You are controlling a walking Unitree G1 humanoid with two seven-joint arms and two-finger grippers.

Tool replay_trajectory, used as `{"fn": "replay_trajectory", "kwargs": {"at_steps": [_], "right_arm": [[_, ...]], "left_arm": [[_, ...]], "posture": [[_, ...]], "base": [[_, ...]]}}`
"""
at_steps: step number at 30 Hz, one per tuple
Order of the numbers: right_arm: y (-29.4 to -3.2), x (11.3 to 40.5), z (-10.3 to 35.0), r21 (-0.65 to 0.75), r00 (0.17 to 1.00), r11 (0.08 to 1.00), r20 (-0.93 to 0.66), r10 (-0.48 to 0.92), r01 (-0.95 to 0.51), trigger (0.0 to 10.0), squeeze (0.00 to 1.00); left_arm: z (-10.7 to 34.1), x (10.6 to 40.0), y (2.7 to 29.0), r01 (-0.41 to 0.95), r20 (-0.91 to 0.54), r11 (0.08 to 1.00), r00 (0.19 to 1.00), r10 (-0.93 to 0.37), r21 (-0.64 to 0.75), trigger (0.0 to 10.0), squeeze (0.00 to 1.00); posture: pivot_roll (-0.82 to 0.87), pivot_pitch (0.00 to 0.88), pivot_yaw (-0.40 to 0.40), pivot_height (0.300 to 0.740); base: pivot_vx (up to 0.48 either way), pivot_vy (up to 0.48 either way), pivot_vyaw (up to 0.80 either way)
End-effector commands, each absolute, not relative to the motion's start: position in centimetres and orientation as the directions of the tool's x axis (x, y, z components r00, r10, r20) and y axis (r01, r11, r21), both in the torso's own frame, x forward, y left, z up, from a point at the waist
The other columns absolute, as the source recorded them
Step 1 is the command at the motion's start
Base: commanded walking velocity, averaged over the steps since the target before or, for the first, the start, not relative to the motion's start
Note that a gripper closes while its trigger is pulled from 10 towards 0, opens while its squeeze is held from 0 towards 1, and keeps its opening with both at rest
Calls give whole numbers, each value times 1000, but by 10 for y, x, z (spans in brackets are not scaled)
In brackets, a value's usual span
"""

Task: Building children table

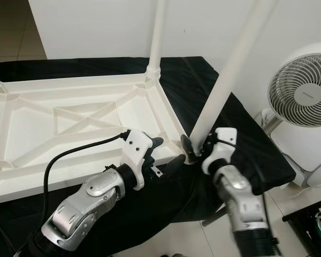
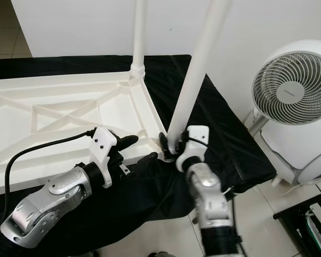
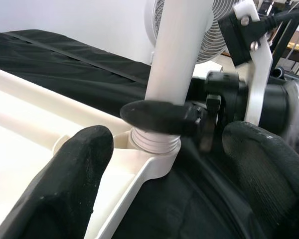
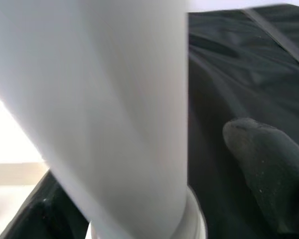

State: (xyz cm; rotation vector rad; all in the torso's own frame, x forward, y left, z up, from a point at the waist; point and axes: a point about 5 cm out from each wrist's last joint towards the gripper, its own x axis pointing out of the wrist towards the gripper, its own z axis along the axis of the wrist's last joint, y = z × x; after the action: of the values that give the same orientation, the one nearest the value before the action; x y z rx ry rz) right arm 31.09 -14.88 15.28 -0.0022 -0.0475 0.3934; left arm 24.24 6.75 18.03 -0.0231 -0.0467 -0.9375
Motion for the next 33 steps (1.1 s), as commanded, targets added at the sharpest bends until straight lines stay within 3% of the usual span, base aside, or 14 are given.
{"fn": "replay_trajectory", "kwargs": {"at_steps": [1, 6, 7, 14, 15, 16, 17, 18, 26, 32, 33], "right_arm": [[-156, 312, 153, -1, 909, 911, 53, 413, -413, 10000, 0], [-163, 328, 157, -76, 854, 853, 38, 519, -516, 10000, 0], [-156, 333, 155, -93, 808, 806, 16, 589, -585, 10000, 0], [-140, 336, 148, -119, 739, 732, -23, 673, -670, 10000, 0], [-135, 337, 145, -122, 721, 713, -33, 692, -690, 9137, 0], [-135, 337, 145, -122, 721, 713, -33, 692, -690, 9137, 0], [-133, 338, 142, -118, 708, 700, -42, 705, -705, 6706, 0], [-131, 339, 140, -111, 689, 681, -48, 724, -724, 0, 0], [-134, 341, 138, -107, 649, 643, -29, 760, -758, 0, 0], [-140, 341, 139, -115, 663, 657, -19, 749, -745, 0, 0], [-144, 341, 139, -110, 682, 677, -16, 731, -728, 10000, 0]], "left_arm": [[184, 235, 62, 890, 53, 455, 454, -890, 19, 10000, 0], [185, 236, 64, 886, 55, 464, 462, -885, 23, 10000, 0], [186, 236, 65, 883, 57, 469, 467, -882, 23, 10000, 0], [186, 235, 65, 879, 56, 476, 474, -879, 24, 10000, 0], [187, 235, 66, 878, 56, 478, 476, -877, 25, 10000, 0], [187, 235, 66, 878, 56, 478, 476, -877, 25, 10000, 0], [187, 235, 66, 876, 57, 481, 479, -876, 26, 10000, 0], [187, 235, 67, 875, 57, 484, 482, -874, 26, 10000, 0], [187, 235, 68, 869, 58, 494, 492, -869, 23, 10000, 0], [187, 236, 66, 872, 63, 489, 487, -871, 23, 10000, 0], [188, 237, 66, 873, 63, 487, 485, -872, 23, 10000, 0]], "posture": [[86, 108, -116, 740], [95, 113, -116, 740], [104, 116, -114, 740], [113, 118, -115, 740], [121, 119, -116, 740], [121, 119, -116, 740], [121, 119, -116, 740], [121, 119, -116, 740], [128, 121, -123, 740], [118, 118, -121, 740], [111, 118, -119, 740]], "base": [[0, 0, 0], [0, 0, 0], [0, 0, 0], [0, 0, 0], [0, 0, 0], [0, 0, 0], [0, 0, 0], [0, 0, 0], [0, 0, 0], [0, 0, 0], [0, 0, 0]]}}
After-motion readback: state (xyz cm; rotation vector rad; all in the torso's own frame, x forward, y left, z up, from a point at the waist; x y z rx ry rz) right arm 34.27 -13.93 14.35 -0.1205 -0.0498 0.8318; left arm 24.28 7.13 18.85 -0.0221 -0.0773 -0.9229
